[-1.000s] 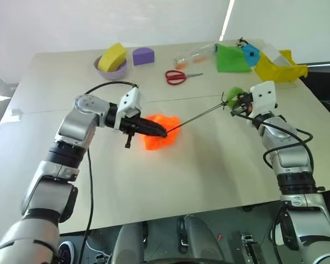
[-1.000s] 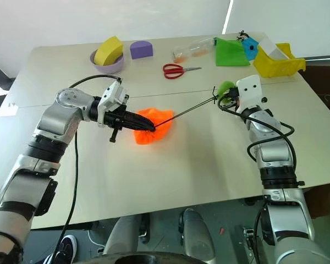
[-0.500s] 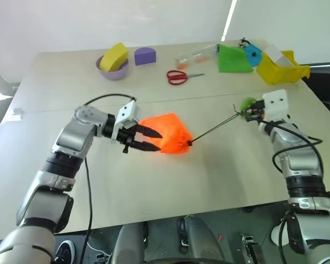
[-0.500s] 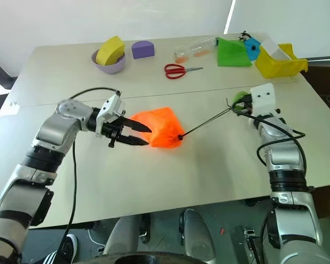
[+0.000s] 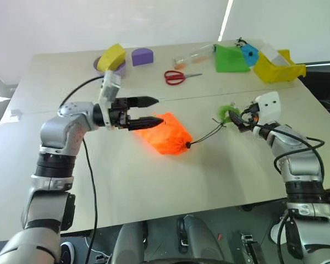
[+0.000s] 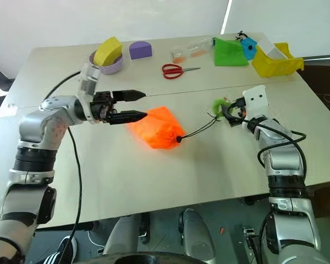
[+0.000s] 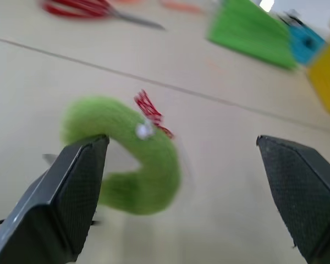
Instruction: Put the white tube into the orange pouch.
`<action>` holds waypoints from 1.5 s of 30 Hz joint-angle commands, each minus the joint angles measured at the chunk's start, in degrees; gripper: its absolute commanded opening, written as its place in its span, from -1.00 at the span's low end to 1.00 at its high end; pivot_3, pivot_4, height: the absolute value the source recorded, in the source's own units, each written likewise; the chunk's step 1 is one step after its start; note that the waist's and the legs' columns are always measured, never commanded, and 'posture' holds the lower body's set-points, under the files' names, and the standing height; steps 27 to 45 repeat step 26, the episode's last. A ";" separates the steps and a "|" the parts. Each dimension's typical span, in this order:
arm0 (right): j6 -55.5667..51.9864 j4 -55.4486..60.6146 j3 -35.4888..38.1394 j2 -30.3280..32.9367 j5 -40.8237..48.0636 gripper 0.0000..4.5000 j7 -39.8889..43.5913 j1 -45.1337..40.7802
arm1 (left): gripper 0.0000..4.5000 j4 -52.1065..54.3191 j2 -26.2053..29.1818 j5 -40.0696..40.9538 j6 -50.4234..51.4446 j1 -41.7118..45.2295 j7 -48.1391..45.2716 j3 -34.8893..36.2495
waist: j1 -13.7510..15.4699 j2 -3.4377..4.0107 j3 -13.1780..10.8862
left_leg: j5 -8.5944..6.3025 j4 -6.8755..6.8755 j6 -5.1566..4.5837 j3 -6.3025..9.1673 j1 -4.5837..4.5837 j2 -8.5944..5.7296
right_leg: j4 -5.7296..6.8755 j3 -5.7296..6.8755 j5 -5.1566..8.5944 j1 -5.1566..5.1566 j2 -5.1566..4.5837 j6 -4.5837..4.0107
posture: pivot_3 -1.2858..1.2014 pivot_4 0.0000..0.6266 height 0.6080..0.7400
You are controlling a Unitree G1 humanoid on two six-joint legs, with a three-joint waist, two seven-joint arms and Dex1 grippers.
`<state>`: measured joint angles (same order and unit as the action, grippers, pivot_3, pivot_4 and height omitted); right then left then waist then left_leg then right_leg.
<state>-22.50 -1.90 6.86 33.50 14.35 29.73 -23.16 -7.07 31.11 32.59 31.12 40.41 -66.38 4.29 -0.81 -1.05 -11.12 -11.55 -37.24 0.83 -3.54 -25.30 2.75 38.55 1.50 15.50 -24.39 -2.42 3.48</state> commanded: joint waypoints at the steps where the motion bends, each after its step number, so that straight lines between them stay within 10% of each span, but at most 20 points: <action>1: 0.81 8.72 1.43 2.15 4.86 0.99 7.28 3.20 | 0.88 2.07 2.01 -1.55 -3.50 -3.98 4.87 4.86 | -0.03 0.00 0.00 | 0.00 0.02 0.00 0.00 0.00 0.00 | -0.01 0.00 0.00 0.00 0.00 0.00 | 0.03 -0.52 1.00; 18: 5.02 9.24 11.29 9.12 10.96 0.99 21.29 17.38 | 0.88 9.71 6.15 -6.55 -12.82 -35.29 20.55 19.96 | 0.21 -0.03 0.03 | 0.04 -0.02 -0.03 -0.26 0.08 0.13 | -0.43 0.03 -0.26 0.16 -0.42 -0.44 | 0.03 -0.52 1.00; 45: 7.81 5.57 10.78 9.11 9.51 0.99 22.83 18.19 | 0.88 9.12 5.87 -6.91 -16.77 -35.55 21.49 19.51 | 0.27 -0.04 0.03 | 0.03 0.02 -0.02 -0.30 0.07 0.17 | -0.44 0.02 -0.27 0.11 -0.41 -0.48 | 0.03 -0.52 1.00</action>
